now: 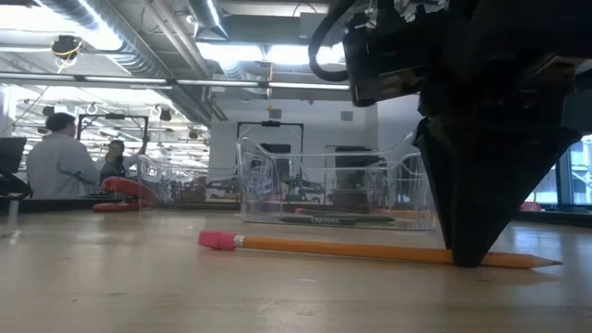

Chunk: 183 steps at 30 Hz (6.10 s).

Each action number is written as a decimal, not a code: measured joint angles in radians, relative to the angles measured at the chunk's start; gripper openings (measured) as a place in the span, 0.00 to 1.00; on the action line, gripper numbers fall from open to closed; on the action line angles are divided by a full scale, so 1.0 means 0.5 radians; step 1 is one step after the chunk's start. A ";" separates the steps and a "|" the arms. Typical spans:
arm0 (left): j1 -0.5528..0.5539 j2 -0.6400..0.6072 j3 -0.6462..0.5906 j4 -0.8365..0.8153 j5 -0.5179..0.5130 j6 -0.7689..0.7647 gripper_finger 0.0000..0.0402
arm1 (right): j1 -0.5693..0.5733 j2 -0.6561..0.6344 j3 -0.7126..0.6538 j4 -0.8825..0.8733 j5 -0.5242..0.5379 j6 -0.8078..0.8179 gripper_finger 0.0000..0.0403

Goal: Sort crayons/erasers/pens/pencils in bins
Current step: Put the orange pencil into the top right transparent bin

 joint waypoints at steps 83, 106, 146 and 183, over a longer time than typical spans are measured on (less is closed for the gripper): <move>0.000 0.001 0.000 -0.001 -0.044 -0.008 0.20 | -0.262 -0.014 -0.115 0.268 -0.075 -0.526 0.17; 0.001 0.001 0.000 0.000 -0.214 -0.019 0.20 | -0.271 -0.007 -0.065 0.274 -0.109 -0.523 0.03; 0.014 0.141 0.000 0.001 -0.213 -0.021 0.20 | -0.314 0.015 0.200 0.256 -0.101 -0.561 0.29; -0.017 0.150 0.000 -0.002 -0.191 -0.113 0.20 | -0.495 0.240 0.213 1.200 -0.089 -1.077 0.29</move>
